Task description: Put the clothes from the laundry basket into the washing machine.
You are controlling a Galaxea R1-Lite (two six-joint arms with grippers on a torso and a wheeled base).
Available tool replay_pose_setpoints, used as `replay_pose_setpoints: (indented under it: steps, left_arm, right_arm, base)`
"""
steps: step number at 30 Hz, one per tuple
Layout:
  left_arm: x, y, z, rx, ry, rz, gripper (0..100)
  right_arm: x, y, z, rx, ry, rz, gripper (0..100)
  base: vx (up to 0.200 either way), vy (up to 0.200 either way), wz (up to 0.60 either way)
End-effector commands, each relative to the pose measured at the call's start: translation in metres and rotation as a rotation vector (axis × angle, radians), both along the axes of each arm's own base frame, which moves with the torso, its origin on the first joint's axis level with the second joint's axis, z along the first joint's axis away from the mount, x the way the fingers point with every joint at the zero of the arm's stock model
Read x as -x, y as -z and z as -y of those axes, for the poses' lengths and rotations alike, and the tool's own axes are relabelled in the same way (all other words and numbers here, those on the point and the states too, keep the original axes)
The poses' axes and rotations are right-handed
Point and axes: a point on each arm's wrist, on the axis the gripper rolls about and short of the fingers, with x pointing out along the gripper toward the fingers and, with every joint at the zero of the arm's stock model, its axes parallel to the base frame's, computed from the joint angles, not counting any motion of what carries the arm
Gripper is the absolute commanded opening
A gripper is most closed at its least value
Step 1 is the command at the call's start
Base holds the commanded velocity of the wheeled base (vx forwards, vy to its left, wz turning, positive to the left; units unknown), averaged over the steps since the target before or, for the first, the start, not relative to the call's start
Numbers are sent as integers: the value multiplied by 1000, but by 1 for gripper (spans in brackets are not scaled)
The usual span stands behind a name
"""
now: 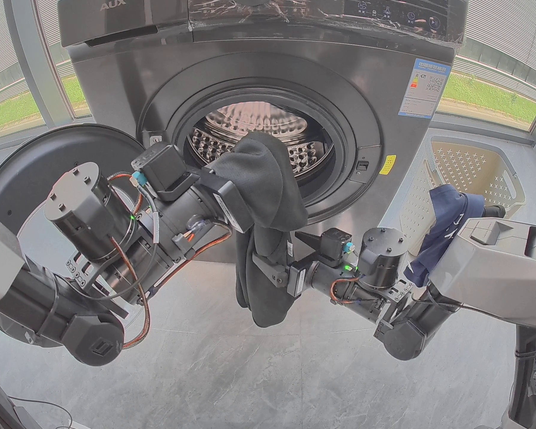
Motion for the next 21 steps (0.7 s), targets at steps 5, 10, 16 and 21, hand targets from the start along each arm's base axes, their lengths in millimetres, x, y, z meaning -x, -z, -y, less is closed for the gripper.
replay_pose_setpoints:
  steps: [5,10,16,21]
  left_arm:
    - [15,-11,3,20,37,26,0]
    - [18,-15,0,24,38,33,0]
    - [21,-16,-2,25,39,36,0]
    - [21,-16,-2,27,39,38,0]
  right_arm:
    - [-39,17,-2,-3,51,4,100]
    - [-40,23,-10,-5,30,9,100]
    - [-44,22,-14,-19,25,25,100]
    - [-45,19,-14,-31,29,34,0]
  base:
    - [0,0,0]
    - [0,0,0]
    - [0,0,0]
    - [0,0,0]
